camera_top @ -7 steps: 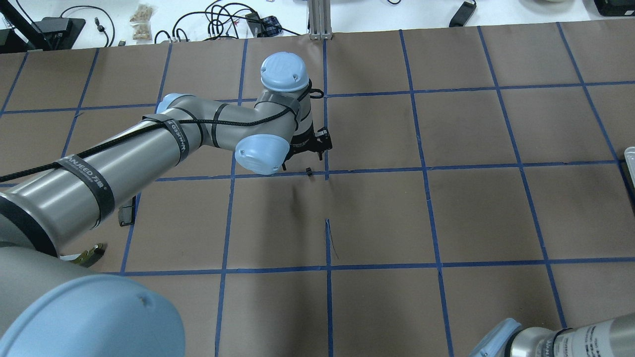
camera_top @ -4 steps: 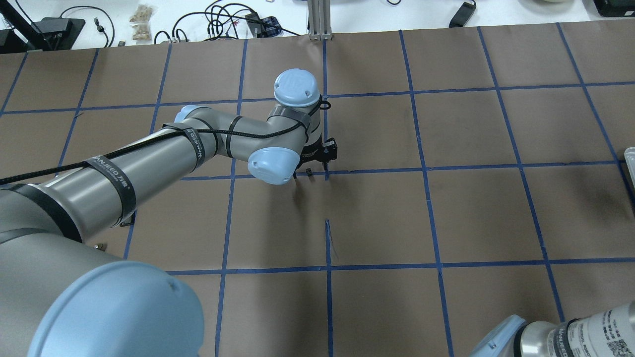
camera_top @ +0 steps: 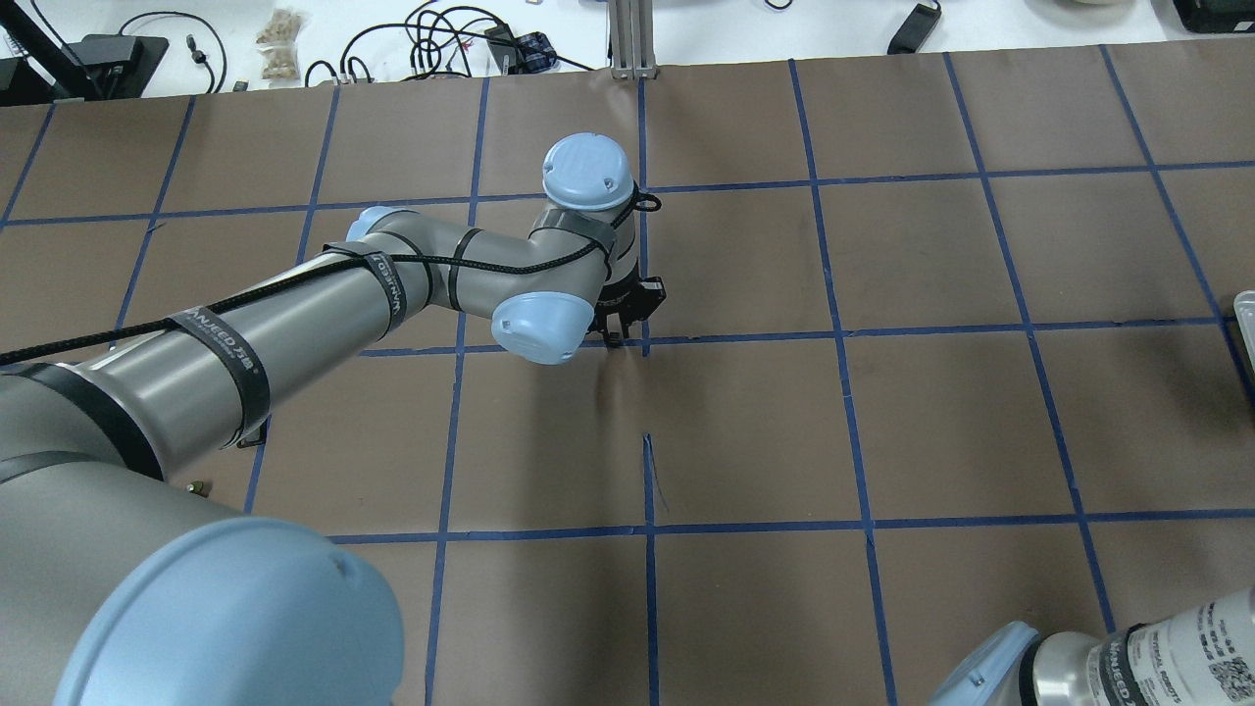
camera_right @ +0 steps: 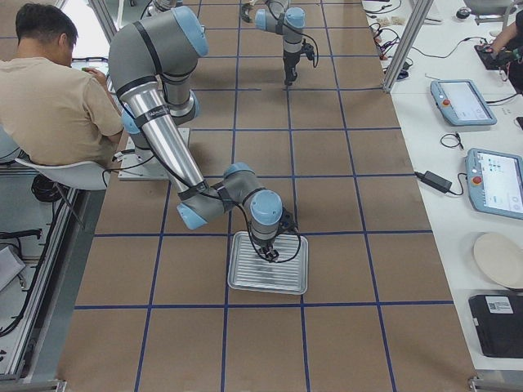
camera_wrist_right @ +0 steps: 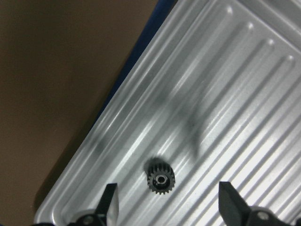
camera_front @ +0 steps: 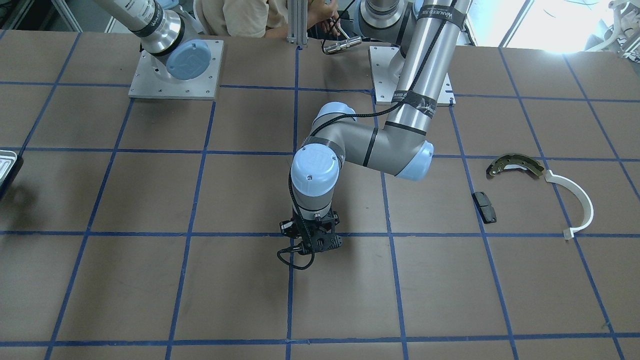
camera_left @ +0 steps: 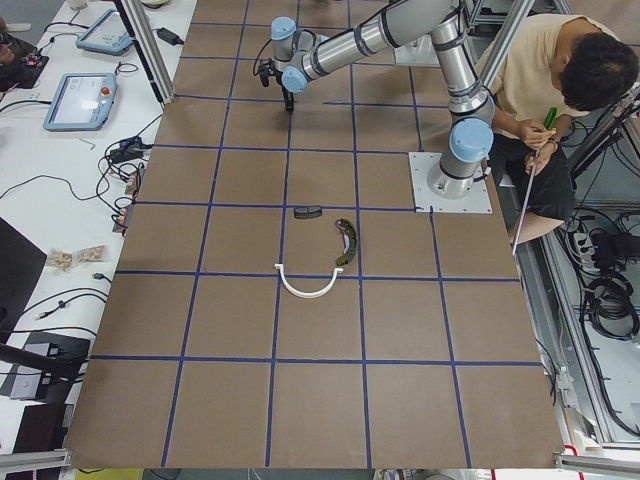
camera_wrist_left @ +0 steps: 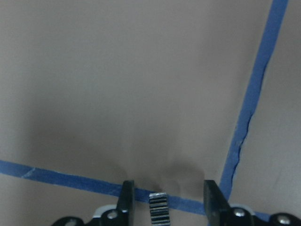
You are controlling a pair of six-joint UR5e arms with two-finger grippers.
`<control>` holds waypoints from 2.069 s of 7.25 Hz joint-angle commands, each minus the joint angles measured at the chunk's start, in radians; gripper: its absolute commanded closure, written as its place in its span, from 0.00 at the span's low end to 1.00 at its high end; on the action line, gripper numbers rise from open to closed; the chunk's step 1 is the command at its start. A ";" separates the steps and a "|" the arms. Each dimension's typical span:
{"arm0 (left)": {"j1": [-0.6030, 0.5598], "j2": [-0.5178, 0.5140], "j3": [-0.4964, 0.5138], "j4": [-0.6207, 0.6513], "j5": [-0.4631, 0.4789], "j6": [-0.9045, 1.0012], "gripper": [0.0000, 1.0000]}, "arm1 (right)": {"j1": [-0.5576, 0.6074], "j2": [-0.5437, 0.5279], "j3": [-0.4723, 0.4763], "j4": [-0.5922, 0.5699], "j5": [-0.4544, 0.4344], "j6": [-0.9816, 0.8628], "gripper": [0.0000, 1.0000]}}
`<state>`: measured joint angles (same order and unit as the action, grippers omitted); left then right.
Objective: Place bearing gear from tray to pile
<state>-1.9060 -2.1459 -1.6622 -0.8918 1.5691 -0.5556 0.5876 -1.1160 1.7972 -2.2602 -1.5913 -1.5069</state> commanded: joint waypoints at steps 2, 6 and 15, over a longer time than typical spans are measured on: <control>0.007 0.059 -0.036 -0.032 0.005 0.008 1.00 | 0.000 0.007 0.013 -0.010 0.002 0.001 0.24; 0.259 0.203 -0.131 -0.113 0.096 0.483 1.00 | 0.000 0.007 0.019 -0.010 -0.004 -0.003 0.51; 0.995 0.186 -0.304 0.171 0.048 1.560 1.00 | 0.024 -0.118 0.011 0.081 -0.056 0.045 0.88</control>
<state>-0.9326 -1.9429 -1.9597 -0.7198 1.6369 0.9836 0.5973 -1.1596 1.8080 -2.2352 -1.6423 -1.4905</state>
